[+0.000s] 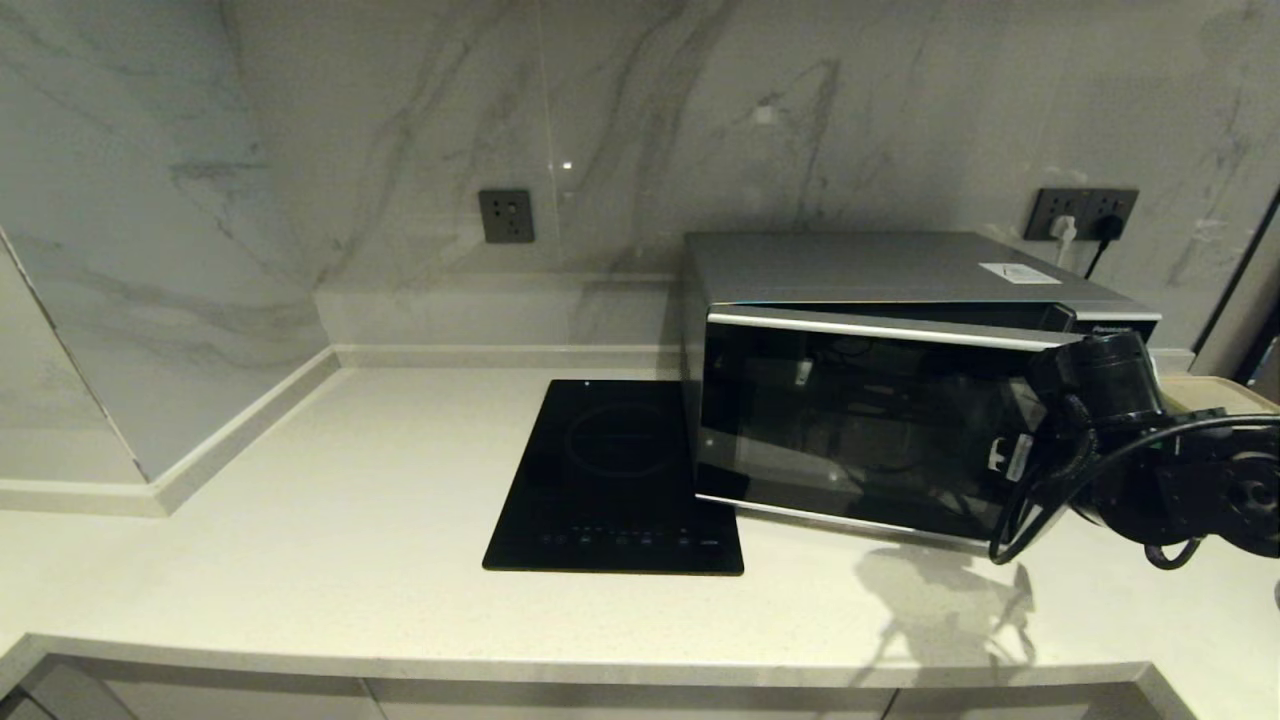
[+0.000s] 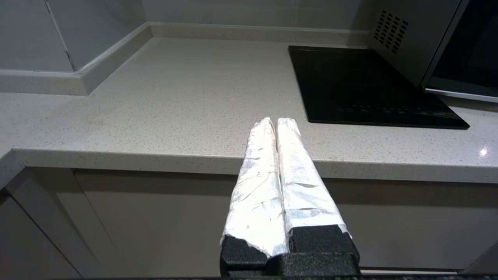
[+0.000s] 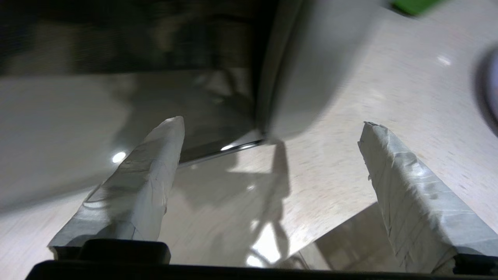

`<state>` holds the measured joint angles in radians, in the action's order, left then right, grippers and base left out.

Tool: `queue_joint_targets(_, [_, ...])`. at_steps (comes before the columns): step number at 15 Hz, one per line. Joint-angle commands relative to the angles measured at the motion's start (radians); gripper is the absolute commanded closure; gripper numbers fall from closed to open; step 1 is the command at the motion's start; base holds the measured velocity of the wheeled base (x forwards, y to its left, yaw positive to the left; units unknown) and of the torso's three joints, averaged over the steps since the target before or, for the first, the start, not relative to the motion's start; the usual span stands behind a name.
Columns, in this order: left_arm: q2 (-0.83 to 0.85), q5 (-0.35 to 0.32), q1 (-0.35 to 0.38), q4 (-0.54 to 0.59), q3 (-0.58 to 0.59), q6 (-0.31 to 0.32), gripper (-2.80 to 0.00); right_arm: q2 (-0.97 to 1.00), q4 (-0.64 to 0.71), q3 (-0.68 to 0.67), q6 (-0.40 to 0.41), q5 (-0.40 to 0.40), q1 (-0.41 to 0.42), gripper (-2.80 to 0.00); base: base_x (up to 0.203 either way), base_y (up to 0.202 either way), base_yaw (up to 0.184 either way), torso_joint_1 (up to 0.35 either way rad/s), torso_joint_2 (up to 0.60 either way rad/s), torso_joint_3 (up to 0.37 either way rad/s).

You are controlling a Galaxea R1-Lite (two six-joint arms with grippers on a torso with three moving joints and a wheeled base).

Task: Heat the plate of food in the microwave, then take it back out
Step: Open the microwave oven

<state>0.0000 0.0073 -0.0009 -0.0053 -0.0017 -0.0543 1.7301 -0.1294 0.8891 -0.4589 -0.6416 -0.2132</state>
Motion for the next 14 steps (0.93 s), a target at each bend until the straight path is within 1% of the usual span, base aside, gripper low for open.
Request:
queue_joint_targets(1, [0.0, 0.0, 0.001, -0.001, 0.0, -0.001, 0.0, -0.204, -0.002, -0.053, 0.055, 0.079, -0.071, 0.0, 0.0, 0.0, 0.0, 0.0, 0.0, 0.0])
queue_joint_targets(4, [0.0, 0.0, 0.001, -0.001, 0.0, -0.001, 0.0, -0.403, 0.027, -0.079, 0.101, 0.164, -0.137, 0.0, 0.0, 0.0, 0.0, 0.0, 0.0, 0.0])
queue_joint_targets(5, [0.0, 0.0, 0.001, -0.001, 0.0, -0.001, 0.0, -0.459, 0.057, -0.058, 0.104, 0.196, -0.144, 0.0, 0.0, 0.0, 0.0, 0.0, 0.0, 0.0])
queue_joint_targets(7, [0.0, 0.0, 0.001, -0.001, 0.0, -0.001, 0.0, -0.527, 0.181, 0.053, 0.082, 0.253, -0.151, 0.0, 0.0, 0.0, 0.0, 0.0, 0.0, 0.0])
queue_joint_targets(9, [0.0, 0.0, 0.001, -0.001, 0.0, -0.001, 0.0, -0.527, 0.282, 0.186, 0.01, 0.274, -0.152, 0.0, 0.0, 0.0, 0.0, 0.0, 0.0, 0.0])
queue_joint_targets(11, [0.0, 0.0, 0.001, -0.001, 0.0, -0.001, 0.0, -0.452, 0.355, 0.283, -0.059, 0.277, -0.142, 0.0, 0.0, 0.0, 0.0, 0.0, 0.0, 0.0])
queue_joint_targets(14, [0.0, 0.0, 0.001, -0.001, 0.0, -0.001, 0.0, -0.304, 0.377, 0.371, -0.094, 0.28, -0.085, 0.0, 0.0, 0.0, 0.0, 0.0, 0.0, 0.0])
